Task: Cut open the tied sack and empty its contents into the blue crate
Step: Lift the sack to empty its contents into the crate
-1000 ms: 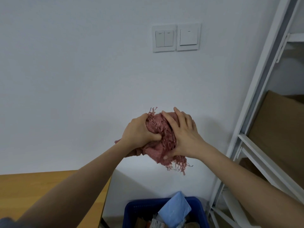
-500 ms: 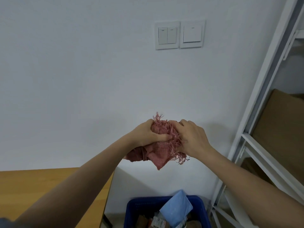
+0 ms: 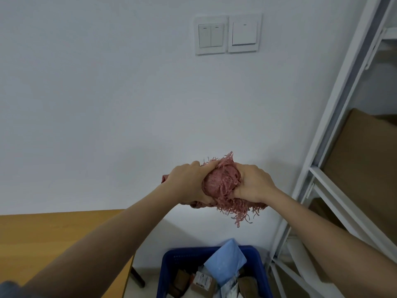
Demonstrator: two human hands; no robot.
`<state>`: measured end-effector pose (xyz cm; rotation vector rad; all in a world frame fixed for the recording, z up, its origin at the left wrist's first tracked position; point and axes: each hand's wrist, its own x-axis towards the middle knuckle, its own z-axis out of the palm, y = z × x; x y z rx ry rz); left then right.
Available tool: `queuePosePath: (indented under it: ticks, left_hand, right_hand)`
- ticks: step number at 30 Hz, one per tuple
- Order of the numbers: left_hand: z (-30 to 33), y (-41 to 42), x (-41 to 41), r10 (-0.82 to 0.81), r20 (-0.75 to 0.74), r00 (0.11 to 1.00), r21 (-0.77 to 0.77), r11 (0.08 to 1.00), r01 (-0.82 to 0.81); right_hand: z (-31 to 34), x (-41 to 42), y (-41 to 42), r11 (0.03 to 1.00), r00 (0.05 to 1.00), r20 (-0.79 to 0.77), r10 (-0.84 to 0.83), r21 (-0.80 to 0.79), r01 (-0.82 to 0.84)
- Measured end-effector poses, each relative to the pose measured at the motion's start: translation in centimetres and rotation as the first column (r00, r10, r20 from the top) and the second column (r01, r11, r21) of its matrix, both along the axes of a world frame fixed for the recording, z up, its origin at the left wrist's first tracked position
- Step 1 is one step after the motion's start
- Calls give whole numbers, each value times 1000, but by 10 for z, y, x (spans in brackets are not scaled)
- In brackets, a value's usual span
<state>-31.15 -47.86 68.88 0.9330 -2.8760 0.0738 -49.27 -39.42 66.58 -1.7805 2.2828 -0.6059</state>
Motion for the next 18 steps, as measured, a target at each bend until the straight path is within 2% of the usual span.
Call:
queuePosePath:
  ticks: [4,7,11,14,18]
  left_hand:
    - [-4,12,-8,-37,-9,999,-31,999,37]
    - [-14,17,-16,-6,-37,999,16,1000,7]
    - [-32,20,-21,106,-140,985,292,954,-61]
    - [-47,22,-18,174,-187,967,472,879,-67]
    - [-54,35,-16,126,-147,981,640,768,-3]
  right_hand:
    - [-20,-13,4,994,984,166,70,70,-83]
    - [-33,-22,9,991,985,148,87,85,-100]
    - [-40,-28,29,993,993,-31,117,28,-116]
    - [-52,-27,52,982,982,-40,187,5,-187]
    - [-65,-23,86,966,966,-51,254,65,-251]
